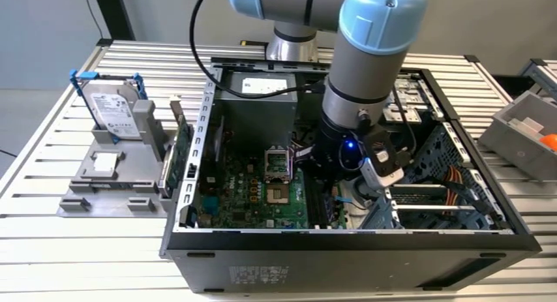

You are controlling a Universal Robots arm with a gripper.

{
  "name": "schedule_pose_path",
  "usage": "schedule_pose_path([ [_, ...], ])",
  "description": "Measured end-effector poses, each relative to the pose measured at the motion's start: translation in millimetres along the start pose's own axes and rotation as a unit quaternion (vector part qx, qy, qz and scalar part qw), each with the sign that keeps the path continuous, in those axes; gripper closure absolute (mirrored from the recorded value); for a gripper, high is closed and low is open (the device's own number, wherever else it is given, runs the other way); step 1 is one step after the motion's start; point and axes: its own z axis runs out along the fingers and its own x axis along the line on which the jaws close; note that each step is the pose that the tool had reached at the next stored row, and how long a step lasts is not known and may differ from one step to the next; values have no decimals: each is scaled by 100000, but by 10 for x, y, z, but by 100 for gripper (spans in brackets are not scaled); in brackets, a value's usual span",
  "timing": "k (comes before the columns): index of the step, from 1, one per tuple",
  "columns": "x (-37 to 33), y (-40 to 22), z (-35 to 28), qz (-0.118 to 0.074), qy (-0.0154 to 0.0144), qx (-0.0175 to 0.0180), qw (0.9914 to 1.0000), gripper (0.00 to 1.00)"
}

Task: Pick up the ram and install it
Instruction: 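Insert the ram into the slot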

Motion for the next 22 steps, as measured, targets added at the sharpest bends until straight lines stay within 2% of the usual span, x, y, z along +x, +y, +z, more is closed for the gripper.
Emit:
schedule_pose_path([
  [5,7,22,1,-70,68,157,100000,100],
  [8,-25,24,3,-65,227,174,100000,100],
  [13,-27,31,4,-66,227,193,100000,100],
  [16,-25,53,-2,-71,239,337,99999,100],
  [19,-24,88,1,-67,226,337,99999,100],
  [22,-25,92,-4,-76,243,334,99999,100],
])
